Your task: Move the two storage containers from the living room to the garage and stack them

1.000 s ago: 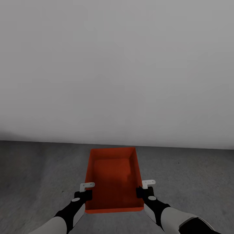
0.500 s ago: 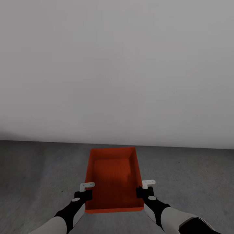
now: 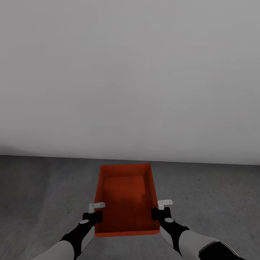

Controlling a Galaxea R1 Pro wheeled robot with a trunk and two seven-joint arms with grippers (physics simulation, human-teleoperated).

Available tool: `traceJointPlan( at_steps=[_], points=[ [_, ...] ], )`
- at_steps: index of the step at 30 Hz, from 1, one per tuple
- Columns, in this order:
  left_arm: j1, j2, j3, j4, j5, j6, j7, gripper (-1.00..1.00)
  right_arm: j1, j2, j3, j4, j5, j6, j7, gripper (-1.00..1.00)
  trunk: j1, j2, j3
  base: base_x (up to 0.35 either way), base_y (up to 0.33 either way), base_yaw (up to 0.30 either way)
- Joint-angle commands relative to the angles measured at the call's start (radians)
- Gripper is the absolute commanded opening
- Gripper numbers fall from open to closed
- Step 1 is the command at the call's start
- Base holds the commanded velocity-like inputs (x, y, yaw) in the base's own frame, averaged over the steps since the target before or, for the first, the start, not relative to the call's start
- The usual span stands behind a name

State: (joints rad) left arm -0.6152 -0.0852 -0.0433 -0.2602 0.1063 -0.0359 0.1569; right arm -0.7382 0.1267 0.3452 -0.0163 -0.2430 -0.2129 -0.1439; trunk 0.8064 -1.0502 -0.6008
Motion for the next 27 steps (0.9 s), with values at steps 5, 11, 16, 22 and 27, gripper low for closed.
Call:
traceJointPlan(
  at_steps=[5, 11, 16, 22, 27],
  points=[
    [0.0, 0.008, 0.005, 0.004, 0.012, -0.004, 0.029, -1.0, -0.001, 0.001, -0.036, -0.003, 0.003, -0.033, -0.003, -1.0, 0.019, -0.036, -0.017, 0.0, 0.0, 0.0],
    [0.0, 0.008, 0.005, 0.004, 0.012, -0.004, 0.029, -1.0, -0.001, 0.001, -0.036, -0.003, 0.003, -0.033, -0.003, -1.0, 0.042, -0.078, -0.035, 0.0, 0.0, 0.0],
    [0.0, 0.008, 0.005, 0.004, 0.012, -0.004, 0.029, -1.0, -0.001, 0.001, -0.036, -0.003, 0.003, -0.033, -0.003, -1.0, 0.061, -0.113, -0.051, 0.0, 0.0, 0.0],
    [0.0, 0.008, 0.005, 0.004, 0.012, -0.004, 0.029, -1.0, -0.001, 0.001, -0.036, -0.002, 0.003, -0.034, -0.003, -1.0, 0.084, -0.155, -0.07, 0.0, 0.0, 0.0],
    [0.0, 0.008, 0.005, 0.004, 0.012, -0.004, 0.029, -1.0, -0.001, 0.001, -0.036, -0.003, 0.003, -0.034, -0.003, -1.0, 0.104, -0.19, -0.085, 0.0, 0.0, 0.0]
  ],
)
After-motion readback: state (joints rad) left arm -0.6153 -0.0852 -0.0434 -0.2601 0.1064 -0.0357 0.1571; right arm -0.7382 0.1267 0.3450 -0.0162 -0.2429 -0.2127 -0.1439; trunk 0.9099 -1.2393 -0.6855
